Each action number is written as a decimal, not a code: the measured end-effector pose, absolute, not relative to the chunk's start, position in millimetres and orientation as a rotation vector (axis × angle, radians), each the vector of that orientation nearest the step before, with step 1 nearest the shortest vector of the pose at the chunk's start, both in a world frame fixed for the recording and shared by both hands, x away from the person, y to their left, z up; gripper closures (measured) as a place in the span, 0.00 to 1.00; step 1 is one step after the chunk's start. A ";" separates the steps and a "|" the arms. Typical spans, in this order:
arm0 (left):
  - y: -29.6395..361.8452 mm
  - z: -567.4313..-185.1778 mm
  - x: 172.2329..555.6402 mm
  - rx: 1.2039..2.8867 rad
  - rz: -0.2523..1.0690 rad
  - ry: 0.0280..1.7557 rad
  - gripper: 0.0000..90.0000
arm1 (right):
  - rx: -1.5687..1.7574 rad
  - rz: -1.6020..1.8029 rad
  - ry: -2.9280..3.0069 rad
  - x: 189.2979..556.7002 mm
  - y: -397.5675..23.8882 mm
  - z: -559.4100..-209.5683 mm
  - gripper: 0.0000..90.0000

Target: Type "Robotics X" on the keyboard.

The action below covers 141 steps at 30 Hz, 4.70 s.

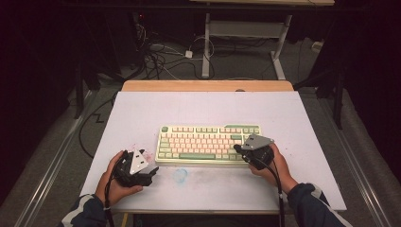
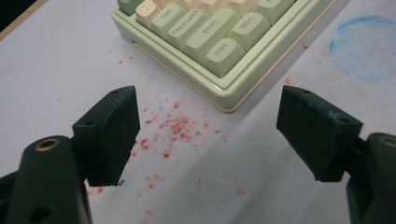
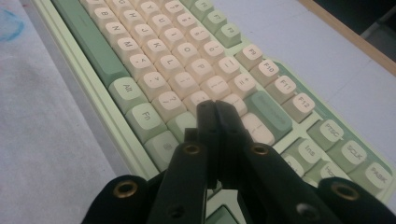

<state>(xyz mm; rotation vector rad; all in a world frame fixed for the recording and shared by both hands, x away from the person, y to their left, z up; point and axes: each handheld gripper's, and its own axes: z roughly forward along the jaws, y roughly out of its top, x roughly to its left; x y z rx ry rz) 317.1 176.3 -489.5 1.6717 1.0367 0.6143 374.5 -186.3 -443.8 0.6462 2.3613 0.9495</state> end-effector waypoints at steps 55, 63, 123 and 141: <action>174.9 -470.1 321.3 1.677 0.532 1.088 0.97 | 0.672 0.938 2.358 378.2 -188.0 -459.8 1.00; 162.1 -465.1 331.1 1.698 0.518 1.067 0.97 | 0.672 0.937 2.356 378.2 -187.8 -459.9 1.00; 93.8 -461.8 371.7 1.842 0.444 0.961 0.95 | 0.673 0.941 2.353 377.9 -188.1 -460.5 1.00; 87.9 -467.5 375.0 1.858 0.439 0.961 0.95 | 0.671 0.939 2.353 377.7 -188.0 -460.5 1.00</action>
